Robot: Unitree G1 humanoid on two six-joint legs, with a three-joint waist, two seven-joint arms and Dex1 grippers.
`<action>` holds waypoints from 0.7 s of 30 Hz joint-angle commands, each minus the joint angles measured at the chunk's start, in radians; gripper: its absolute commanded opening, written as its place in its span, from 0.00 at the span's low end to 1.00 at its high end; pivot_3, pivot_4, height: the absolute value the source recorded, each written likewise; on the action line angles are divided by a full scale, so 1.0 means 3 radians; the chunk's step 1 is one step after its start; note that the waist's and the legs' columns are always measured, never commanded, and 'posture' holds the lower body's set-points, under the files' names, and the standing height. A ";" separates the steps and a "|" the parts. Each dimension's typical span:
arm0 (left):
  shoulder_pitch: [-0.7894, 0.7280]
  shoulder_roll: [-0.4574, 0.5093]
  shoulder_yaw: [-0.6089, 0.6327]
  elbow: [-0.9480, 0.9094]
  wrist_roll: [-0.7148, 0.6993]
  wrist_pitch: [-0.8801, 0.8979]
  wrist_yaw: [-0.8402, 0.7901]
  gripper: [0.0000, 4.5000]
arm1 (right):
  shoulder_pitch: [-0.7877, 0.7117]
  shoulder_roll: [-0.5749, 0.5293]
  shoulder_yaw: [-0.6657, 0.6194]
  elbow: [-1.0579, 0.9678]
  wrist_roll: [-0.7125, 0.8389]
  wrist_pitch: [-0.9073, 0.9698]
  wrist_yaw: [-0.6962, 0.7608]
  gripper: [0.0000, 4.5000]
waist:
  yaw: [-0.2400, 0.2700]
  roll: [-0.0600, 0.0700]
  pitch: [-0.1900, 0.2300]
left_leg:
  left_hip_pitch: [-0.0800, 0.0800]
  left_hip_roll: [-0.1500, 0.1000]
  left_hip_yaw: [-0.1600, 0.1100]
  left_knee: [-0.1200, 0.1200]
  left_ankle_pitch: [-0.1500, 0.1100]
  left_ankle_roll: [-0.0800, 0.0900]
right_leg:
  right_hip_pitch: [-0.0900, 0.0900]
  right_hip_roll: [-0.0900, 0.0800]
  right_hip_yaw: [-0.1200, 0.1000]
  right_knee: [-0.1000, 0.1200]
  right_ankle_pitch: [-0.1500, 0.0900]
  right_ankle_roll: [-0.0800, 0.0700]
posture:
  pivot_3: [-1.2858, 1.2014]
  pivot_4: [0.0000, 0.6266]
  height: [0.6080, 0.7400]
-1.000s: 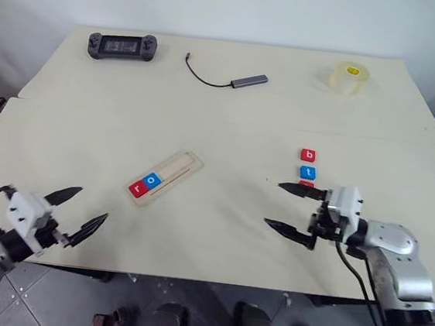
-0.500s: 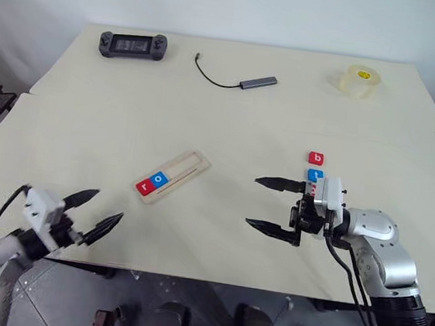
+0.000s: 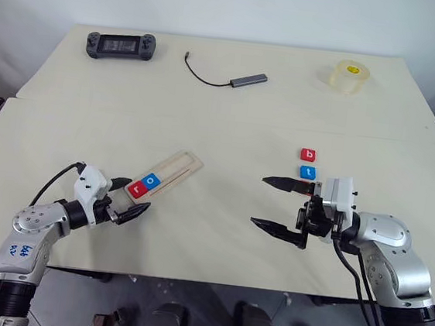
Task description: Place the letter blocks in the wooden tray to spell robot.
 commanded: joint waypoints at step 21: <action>-0.0849 -0.0269 -0.0941 0.0312 0.0379 -0.0866 -0.0837 0.75 | 0.1082 -0.0477 -0.1034 -0.0625 0.0171 0.0063 -0.0161 1.00 | 0.0151 0.0004 -0.0004 | -0.0009 -0.0008 0.0001 0.0021 -0.0001 0.0004 | 0.0000 -0.0006 0.0000 -0.0002 0.0001 0.0001 | 0.52 0.24 1.00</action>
